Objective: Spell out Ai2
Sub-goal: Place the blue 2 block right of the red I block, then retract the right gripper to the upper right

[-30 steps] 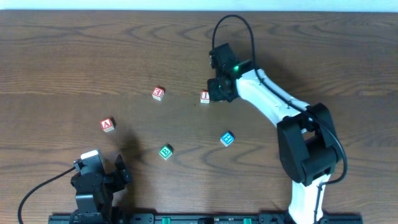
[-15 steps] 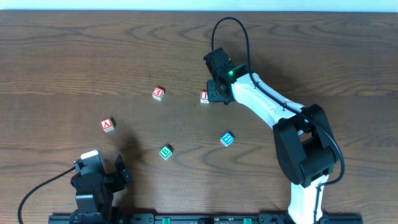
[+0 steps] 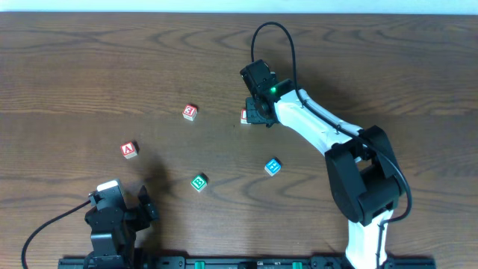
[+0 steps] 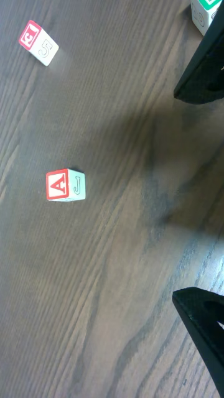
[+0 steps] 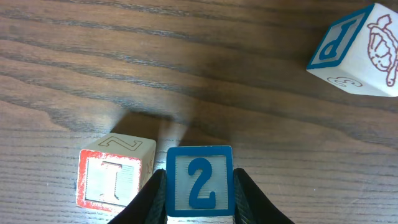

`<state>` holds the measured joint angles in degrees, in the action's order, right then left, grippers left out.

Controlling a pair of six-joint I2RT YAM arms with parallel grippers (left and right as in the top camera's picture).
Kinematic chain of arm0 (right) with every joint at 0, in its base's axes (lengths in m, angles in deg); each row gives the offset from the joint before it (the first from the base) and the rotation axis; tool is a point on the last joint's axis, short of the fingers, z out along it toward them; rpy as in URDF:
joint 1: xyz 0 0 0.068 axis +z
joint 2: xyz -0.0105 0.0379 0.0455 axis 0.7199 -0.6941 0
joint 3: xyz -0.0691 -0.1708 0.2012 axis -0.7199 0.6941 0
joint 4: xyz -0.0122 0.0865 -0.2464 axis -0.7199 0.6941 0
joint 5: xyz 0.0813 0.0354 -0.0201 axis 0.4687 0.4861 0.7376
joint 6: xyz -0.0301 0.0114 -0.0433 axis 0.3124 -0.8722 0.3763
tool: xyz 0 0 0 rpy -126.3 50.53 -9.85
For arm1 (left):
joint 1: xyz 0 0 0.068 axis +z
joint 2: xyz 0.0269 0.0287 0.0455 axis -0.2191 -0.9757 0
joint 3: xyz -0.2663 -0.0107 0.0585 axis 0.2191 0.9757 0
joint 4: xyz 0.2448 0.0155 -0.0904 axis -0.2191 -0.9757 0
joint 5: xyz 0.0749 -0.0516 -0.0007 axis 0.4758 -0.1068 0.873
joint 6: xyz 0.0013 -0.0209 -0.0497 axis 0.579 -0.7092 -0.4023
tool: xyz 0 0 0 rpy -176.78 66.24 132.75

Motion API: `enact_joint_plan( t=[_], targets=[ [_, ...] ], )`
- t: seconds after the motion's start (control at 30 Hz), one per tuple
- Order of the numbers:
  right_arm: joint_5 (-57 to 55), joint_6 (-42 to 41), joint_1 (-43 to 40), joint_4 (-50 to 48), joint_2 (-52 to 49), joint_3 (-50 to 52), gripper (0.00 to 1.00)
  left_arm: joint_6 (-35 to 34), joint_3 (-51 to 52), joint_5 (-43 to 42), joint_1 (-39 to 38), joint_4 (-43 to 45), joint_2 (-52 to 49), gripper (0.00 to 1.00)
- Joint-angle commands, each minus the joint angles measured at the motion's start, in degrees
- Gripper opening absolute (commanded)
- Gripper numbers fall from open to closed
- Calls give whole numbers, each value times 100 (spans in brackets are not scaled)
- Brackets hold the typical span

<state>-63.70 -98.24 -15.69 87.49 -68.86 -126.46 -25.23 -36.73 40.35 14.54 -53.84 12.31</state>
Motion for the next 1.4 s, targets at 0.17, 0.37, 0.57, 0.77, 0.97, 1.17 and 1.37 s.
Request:
enact_joint_plan(
  t=[0.17, 0.37, 0.57, 0.77, 0.97, 1.17, 1.37],
  targets=[
    [-103, -127, 114, 70, -72, 70, 17, 57, 79, -24, 33, -334, 28, 95],
    [-103, -127, 146, 111, -79, 79, 36, 57, 79, -24, 33, -337, 28, 95],
    [-103, -127, 155, 136, -79, 79, 42, 57, 79, -24, 33, -334, 28, 95],
    [-551, -122, 153, -20, -79, 79, 47, 57, 79, -24, 33, -334, 28, 95],
    [-898, 28, 116, -529, -79, 79, 54, 57, 79, -24, 33, -334, 28, 95],
    [-1174, 310, 7, -898, 35, -203, 43, 57, 79, -24, 33, -334, 28, 95],
    [-710, 323, -286, 302, 883, -544, 1, 57, 79, -24, 33, -337, 28, 95]
  ],
)
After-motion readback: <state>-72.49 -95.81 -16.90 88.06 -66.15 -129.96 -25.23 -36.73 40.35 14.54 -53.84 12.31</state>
